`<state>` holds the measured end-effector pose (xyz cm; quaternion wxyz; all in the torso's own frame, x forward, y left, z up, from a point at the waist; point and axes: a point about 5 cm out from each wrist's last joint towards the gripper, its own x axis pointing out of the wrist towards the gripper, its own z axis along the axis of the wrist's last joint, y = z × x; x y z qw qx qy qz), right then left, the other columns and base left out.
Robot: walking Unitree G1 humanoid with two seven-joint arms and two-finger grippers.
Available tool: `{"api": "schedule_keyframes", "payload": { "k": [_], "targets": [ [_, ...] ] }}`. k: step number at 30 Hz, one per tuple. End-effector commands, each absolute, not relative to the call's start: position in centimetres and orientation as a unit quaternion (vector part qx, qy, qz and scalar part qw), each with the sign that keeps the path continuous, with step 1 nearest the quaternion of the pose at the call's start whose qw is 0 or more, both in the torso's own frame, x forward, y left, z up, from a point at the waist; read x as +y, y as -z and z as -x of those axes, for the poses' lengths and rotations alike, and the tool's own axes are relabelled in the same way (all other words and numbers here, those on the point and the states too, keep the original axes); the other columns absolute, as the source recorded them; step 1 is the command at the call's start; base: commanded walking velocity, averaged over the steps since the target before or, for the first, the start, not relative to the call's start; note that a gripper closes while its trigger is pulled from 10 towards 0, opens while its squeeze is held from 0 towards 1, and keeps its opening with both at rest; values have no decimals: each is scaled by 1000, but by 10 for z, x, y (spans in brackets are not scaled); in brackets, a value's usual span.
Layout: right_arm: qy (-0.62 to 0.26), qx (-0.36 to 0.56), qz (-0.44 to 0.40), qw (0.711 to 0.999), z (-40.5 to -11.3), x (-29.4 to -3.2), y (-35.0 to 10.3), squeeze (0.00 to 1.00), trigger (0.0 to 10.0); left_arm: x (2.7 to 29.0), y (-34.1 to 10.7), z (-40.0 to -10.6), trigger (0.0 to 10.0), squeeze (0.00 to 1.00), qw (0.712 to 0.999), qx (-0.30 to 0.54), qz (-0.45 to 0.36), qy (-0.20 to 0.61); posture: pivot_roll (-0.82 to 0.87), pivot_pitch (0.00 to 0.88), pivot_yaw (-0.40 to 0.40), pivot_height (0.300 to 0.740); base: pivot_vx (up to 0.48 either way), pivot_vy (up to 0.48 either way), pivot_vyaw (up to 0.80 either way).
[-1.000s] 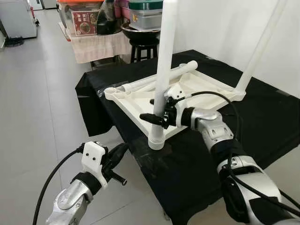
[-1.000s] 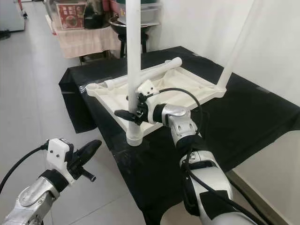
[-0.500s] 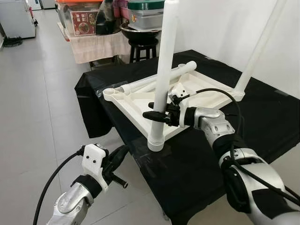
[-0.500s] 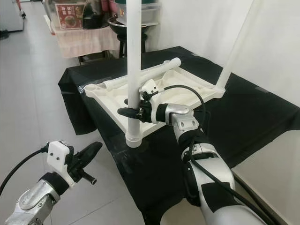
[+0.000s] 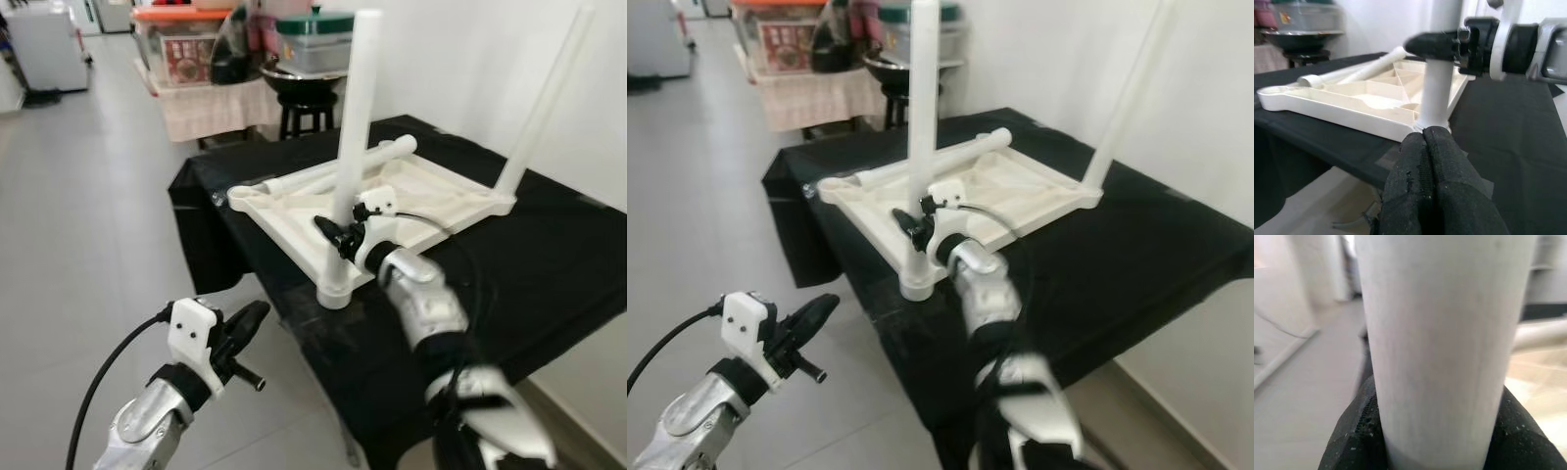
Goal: Building children table
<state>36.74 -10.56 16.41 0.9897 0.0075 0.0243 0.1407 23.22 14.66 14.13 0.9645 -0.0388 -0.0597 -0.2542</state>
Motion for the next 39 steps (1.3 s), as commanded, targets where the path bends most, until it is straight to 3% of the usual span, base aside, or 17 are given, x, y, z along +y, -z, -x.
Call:
{"api": "schedule_keyframes", "payload": {
  "k": [1, 6, 7, 9, 10, 13, 14, 16, 19, 20, 21, 22, 24, 26, 32, 38, 39],
  "targets": [
    [-147, 93, 2, 985, -356, -106, -132, 0, 0, 152, -140, -236, 10000, 0, 966, -53, 39, 249, -39, 0, -4, 740, 0, 0, 0],
    [-166, 94, 24, 981, -369, -106, -137, 0, 0, 150, -138, -241, 10000, 0, 965, -52, 30, 256, -24, 0, -31, 740, 0, 0, 0],
    [-167, 94, 34, 981, -369, -105, -139, 0, 2627, 150, -138, -242, 10000, 0, 966, -54, 30, 250, -25, 0, -32, 740, 0, 0, 0],
    [-167, 94, 34, 981, -369, -105, -139, 0, 2627, 150, -138, -242, 10000, 0, 966, -54, 30, 250, -25, 0, -32, 740, 0, 0, 0],
    [-178, 94, 22, 979, -365, -100, -145, 894, 10000, 150, -139, -242, 10000, 0, 969, -59, 32, 237, -14, 0, -42, 740, 0, 0, 0],
    [-184, 94, 10, 978, -362, -99, -149, 894, 10000, 150, -139, -243, 10000, 0, 970, -60, 33, 235, -14, 0, -42, 740, 0, 0, 0],
    [-218, 88, -1, 972, -362, -96, -154, 1000, 10000, 150, -139, -242, 10000, 0, 969, -60, 32, 236, -15, 0, -39, 740, 0, 0, 0],
    [-218, 88, -1, 972, -362, -96, -154, 1000, 10000, 150, -139, -242, 10000, 0, 969, -60, 32, 236, -15, 0, -39, 740, 0, 0, 0],
    [-357, 46, 32, 932, -368, -91, -178, 1000, 10000, 148, -139, -242, 10000, 0, 967, -58, 35, 244, -15, 0, -35, 740, 0, 0, 0],
    [-417, 34, 59, 906, -371, -91, -186, 529, 10000, 148, -139, -241, 10000, 0, 967, -57, 36, 247, -12, 0, -40, 740, 0, 0, 0],
    [-417, 34, 59, 906, -371, -91, -186, 529, 10000, 148, -139, -241, 10000, 0, 967, -57, 36, 247, -12, 0, -40, 740, 0, 0, 0],
    [-451, 28, 74, 889, -375, -93, -193, 0, 10000, 147, -139, -241, 10000, 0, 966, -57, 36, 249, -6, 0, -43, 740, 0, 0, 0],
    [-451, 28, 74, 889, -375, -93, -193, 0, 10000, 147, -139, -241, 10000, 0, 966, -57, 36, 249, -6, 0, -43, 740, 0, 0, 0],
    [-527, 31, 92, 844, -378, -95, -203, 0, 10000, 146, -139, -239, 10000, 0, 966, -58, 36, 248, 15, 0, -53, 740, 0, 0, 0],
    [-587, 55, 112, 800, -377, -97, -210, 0, 10000, 145, -140, -236, 10000, 0, 967, -58, 36, 246, 27, 0, -57, 740, 0, 0, 0],
    [-612, 67, 104, 781, -379, -100, -213, 0, 10000, 145, -140, -234, 10000, 0, 967, -57, 36, 247, 36, 0, -60, 740, 0, 0, 0],
    [-615, 70, 92, 780, -380, -101, -214, 0, 0, 145, -140, -233, 10000, 0, 967, -57, 37, 247, 36, 0, -60, 740, 0, 0, 0]
  ]
}}
